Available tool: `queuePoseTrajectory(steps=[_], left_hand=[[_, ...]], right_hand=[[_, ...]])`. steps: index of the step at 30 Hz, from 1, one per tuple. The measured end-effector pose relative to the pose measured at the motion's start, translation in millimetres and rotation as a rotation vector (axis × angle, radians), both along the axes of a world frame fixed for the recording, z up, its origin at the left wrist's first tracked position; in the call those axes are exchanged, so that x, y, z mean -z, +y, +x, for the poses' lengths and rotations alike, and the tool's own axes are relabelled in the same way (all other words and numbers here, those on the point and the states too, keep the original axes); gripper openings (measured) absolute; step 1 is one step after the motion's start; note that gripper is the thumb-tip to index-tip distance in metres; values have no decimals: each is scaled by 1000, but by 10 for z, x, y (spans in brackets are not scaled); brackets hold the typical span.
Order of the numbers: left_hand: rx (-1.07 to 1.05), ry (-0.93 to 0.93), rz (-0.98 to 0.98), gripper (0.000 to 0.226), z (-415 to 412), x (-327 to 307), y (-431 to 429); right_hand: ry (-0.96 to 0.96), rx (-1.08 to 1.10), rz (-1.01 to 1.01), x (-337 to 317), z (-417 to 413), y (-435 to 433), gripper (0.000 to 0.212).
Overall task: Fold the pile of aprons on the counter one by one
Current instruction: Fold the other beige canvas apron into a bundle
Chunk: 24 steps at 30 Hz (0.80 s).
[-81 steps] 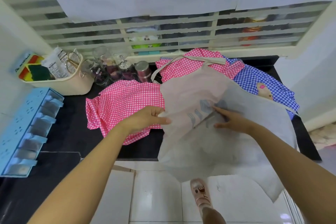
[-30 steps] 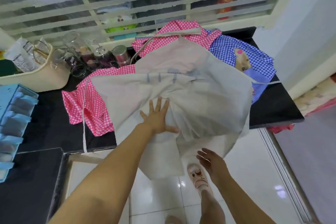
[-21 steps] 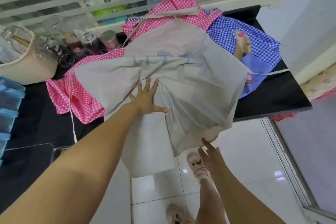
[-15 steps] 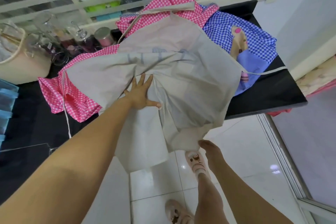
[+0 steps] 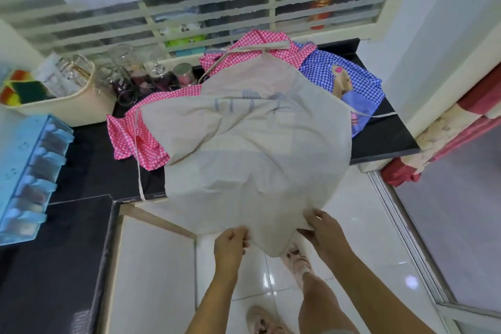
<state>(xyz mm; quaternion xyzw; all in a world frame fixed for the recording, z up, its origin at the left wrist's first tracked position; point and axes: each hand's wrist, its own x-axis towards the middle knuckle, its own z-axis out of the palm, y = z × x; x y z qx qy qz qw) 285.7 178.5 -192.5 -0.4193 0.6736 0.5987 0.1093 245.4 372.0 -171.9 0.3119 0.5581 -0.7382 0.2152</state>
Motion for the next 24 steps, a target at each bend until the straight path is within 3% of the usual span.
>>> queuePoseTrajectory(steps=[3,7,9,11,14,18,22,24], left_hand=[[-199,-163,459,26,229,74,52],[-378,-256,802,42,331,4,151],[-542,-171,1001,56,356,-76,201],[-697,58,1183,57,347,-166,245],[-898,384,1177,39,313,-300,250],[-942,551,1041,38,335,-495,232],[-986,674,930,29,456,-738,206],[-990,742,890,30,587,-897,228]], right_hand=[[62,-31,-97,-258,89,-61,17],[132,-10,-285,-592,110,-103,26],[151,28,-377,-757,118,-59,28],[161,37,-440,-883,163,49,26],[142,32,-504,-1049,278,347,25],[126,-16,-517,-1164,347,892,25],[94,-30,-570,-1078,367,1445,90],[78,32,-587,-1012,399,1703,92]])
